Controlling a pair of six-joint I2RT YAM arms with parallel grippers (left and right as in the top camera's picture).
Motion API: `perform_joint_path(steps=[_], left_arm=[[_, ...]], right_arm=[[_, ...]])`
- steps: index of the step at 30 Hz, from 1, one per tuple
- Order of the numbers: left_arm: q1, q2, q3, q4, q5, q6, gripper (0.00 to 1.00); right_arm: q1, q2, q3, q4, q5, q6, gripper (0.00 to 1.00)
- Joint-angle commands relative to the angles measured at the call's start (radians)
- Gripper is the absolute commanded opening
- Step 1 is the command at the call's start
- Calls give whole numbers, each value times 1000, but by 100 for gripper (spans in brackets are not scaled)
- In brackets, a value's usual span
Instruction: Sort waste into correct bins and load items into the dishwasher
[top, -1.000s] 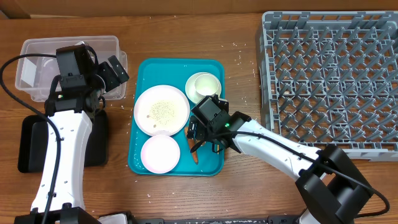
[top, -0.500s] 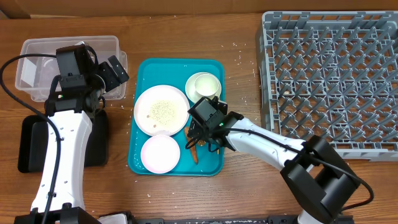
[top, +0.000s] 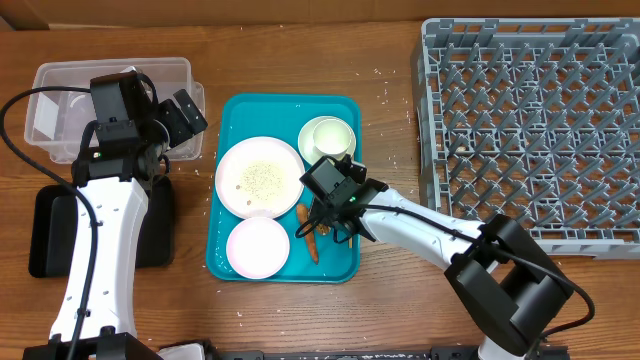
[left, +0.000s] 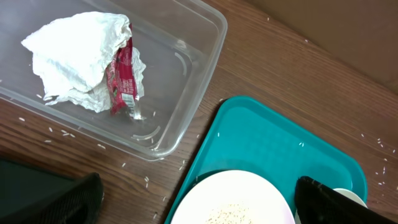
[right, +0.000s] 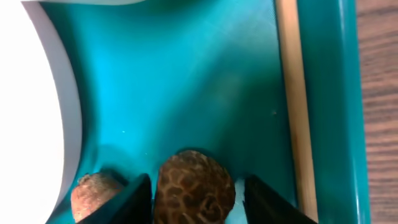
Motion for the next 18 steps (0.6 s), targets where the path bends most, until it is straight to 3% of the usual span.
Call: perform_joint_path(steps=[1, 5, 9, 18], left_arm=[[-2, 3, 19, 1, 10, -7, 100], [-2, 3, 19, 1, 10, -7, 100], [-2, 3, 19, 1, 10, -7, 100], [-2, 3, 19, 1, 10, -7, 100]], right_arm=[[28, 21, 35, -8, 4, 4, 46], [40, 21, 66, -49, 18, 5, 46], [31, 21, 113, -138, 27, 9, 38], [0, 21, 114, -170, 18, 7, 33]])
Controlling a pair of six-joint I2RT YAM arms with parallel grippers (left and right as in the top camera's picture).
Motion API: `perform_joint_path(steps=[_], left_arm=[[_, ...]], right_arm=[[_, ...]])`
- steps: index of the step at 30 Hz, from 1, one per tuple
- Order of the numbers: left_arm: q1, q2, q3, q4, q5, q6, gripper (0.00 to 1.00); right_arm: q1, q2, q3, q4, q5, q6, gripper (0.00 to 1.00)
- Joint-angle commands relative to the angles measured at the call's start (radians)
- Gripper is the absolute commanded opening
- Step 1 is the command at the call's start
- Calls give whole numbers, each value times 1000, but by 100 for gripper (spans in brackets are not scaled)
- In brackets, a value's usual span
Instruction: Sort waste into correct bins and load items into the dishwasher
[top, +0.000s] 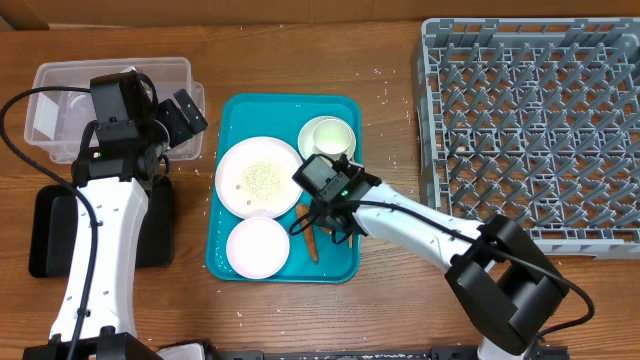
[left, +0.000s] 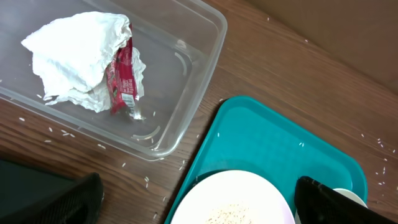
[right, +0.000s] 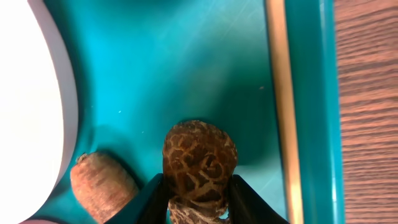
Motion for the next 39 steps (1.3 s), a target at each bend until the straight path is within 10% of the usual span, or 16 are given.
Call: perform_joint_path(steps=[1, 26, 30, 39], left_arm=[[-2, 3, 19, 0, 10, -7, 100], [-2, 3, 19, 0, 10, -7, 100], [-2, 3, 19, 0, 10, -7, 100], [-2, 3, 19, 0, 10, -7, 100]], right_arm=[[-10, 10, 24, -5, 6, -4, 33], [-7, 47, 122, -54, -50, -61, 39], [-7, 44, 134, -64, -58, -87, 62], [-52, -37, 267, -87, 74, -206, 68]])
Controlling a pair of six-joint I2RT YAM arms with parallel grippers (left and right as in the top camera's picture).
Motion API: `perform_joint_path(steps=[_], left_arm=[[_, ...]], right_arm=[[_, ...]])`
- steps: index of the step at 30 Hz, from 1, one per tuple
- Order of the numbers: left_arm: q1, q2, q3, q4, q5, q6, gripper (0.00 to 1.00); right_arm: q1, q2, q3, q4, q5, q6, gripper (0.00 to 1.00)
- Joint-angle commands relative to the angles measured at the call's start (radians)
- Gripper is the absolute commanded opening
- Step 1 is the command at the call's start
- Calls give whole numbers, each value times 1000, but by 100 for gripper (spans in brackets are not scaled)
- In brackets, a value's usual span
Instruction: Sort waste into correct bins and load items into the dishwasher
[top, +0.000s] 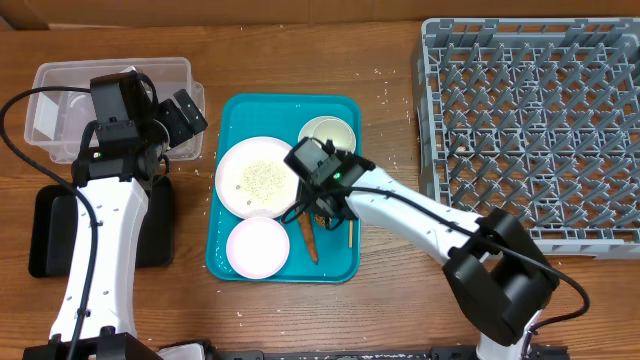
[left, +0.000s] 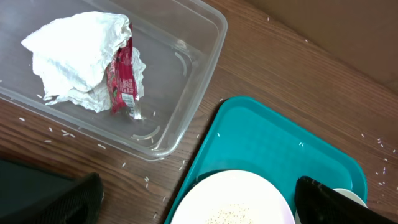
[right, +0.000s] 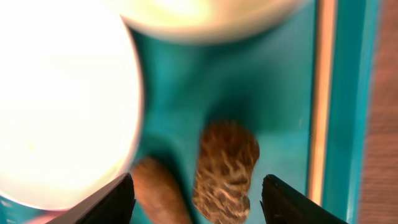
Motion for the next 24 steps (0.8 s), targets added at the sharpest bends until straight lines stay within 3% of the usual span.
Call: perform_joint_path(steps=[1, 6, 9, 14, 24], left_arm=[[-2, 3, 19, 1, 10, -7, 100], [-2, 3, 19, 1, 10, -7, 100], [-2, 3, 19, 1, 10, -7, 100], [-2, 3, 19, 1, 10, -7, 100], [-2, 3, 19, 1, 10, -7, 100]], right_arm=[[-53, -79, 129, 8, 111, -73, 70], [-131, -77, 171, 180, 106, -375, 71], [-150, -73, 171, 205, 102, -463, 71], [-158, -23, 171, 217, 63, -476, 52], [-124, 92, 171, 232, 26, -476, 52]])
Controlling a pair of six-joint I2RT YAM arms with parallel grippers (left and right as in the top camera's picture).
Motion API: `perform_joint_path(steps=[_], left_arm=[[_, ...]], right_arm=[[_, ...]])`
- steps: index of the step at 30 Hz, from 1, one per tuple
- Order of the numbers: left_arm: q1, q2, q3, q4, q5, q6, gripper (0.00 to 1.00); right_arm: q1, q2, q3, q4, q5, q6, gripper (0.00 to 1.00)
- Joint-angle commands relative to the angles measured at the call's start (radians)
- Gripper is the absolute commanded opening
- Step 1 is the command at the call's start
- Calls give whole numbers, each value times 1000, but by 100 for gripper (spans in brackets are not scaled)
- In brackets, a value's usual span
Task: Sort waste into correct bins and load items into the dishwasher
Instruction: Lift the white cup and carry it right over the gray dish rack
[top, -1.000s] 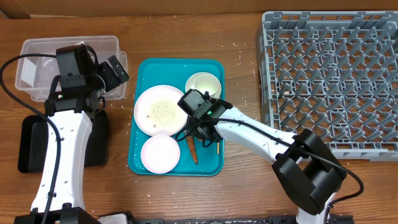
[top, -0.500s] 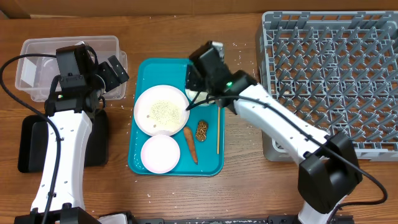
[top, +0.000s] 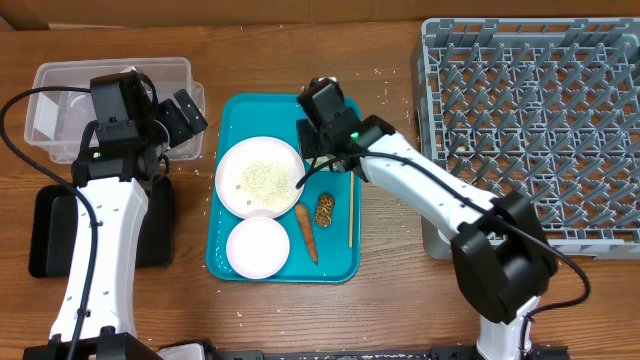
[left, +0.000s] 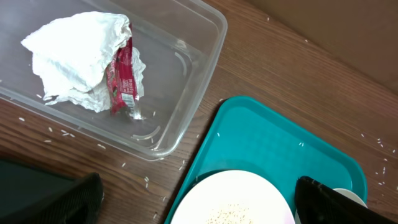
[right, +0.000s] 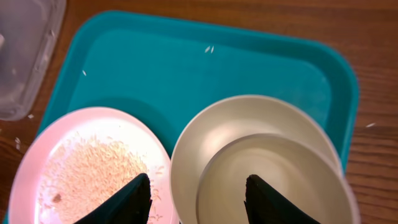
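A teal tray (top: 255, 115) holds a white plate with rice (top: 260, 177), a small white plate (top: 258, 247), a carrot (top: 306, 232), a brown mushroom (top: 325, 209) and a chopstick (top: 351, 210). My right gripper (right: 199, 202) is open over the tray's far right corner, its fingers (right: 134, 199) straddling the left part of a pale cup (right: 280, 180) that sits in a pale saucer (right: 242, 115). In the overhead view that arm hides the cup. My left gripper (left: 199, 205) is open and empty, between the clear bin (left: 186, 56) and the tray.
The clear bin holds a crumpled white tissue (left: 81, 56) and a red wrapper (left: 124, 74). A black bin (top: 45, 240) lies at the left edge. A grey dish rack (top: 530, 120) fills the right side. Rice grains are scattered on the wooden table.
My right gripper has gone from just above the mushroom to the tray's far right corner, over the cup. The mushroom lies on the tray beside the carrot. The left arm has not moved.
My right gripper stood open around the mushroom, with the carrot beside it. Then its fingers were shut against the mushroom. Then it was open again above the mushroom, which lay on the tray. Now it is open over the cup, and the left arm has stayed still throughout.
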Motion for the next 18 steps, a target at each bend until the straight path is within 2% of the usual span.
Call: perform_joint_path(steps=[1, 14, 18], left_arm=[[-2, 3, 19, 1, 10, -7, 100], [-2, 3, 19, 1, 10, -7, 100], [-2, 3, 19, 1, 10, -7, 100]], right_arm=[[2, 21, 15, 0, -9, -11, 52], [32, 55, 15, -24, -3, -10, 41], [32, 55, 18, -23, 30, -11, 27]])
